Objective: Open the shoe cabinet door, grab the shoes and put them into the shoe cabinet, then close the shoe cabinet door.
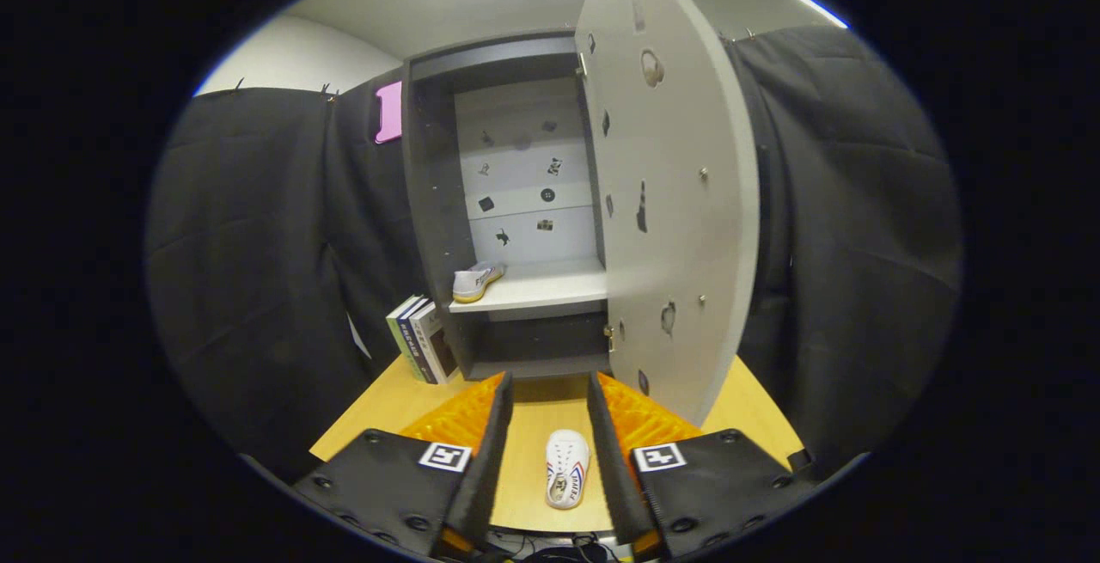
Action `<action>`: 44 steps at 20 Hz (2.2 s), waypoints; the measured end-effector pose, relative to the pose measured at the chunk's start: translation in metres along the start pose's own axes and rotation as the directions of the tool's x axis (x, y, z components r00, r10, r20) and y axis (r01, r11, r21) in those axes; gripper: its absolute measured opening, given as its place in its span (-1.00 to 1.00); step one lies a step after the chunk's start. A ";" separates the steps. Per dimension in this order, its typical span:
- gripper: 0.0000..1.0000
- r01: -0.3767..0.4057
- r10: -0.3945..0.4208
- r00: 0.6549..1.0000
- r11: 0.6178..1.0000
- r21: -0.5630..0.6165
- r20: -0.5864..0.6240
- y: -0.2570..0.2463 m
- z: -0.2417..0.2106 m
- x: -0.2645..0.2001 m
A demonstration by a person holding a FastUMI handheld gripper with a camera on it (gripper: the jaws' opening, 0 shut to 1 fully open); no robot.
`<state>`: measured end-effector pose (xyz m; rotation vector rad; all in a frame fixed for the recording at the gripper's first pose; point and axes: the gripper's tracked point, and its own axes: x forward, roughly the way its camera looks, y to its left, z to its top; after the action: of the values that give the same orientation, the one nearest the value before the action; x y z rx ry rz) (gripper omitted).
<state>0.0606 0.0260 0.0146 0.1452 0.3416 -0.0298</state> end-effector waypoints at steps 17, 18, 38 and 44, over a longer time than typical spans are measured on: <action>0.97 -0.090 0.016 0.863 0.988 -0.124 -0.505 0.003 -0.253 0.180; 0.97 -0.080 0.001 0.849 0.989 -0.126 -0.529 -0.002 -0.268 0.187; 0.46 -0.053 -0.229 0.761 0.910 -0.410 -0.607 -0.031 -0.343 0.225; -0.46 -0.039 -0.222 0.766 0.921 -0.388 -0.604 -0.037 -0.337 0.226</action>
<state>0.1594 0.0377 -0.3806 -0.2655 1.0403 -0.0111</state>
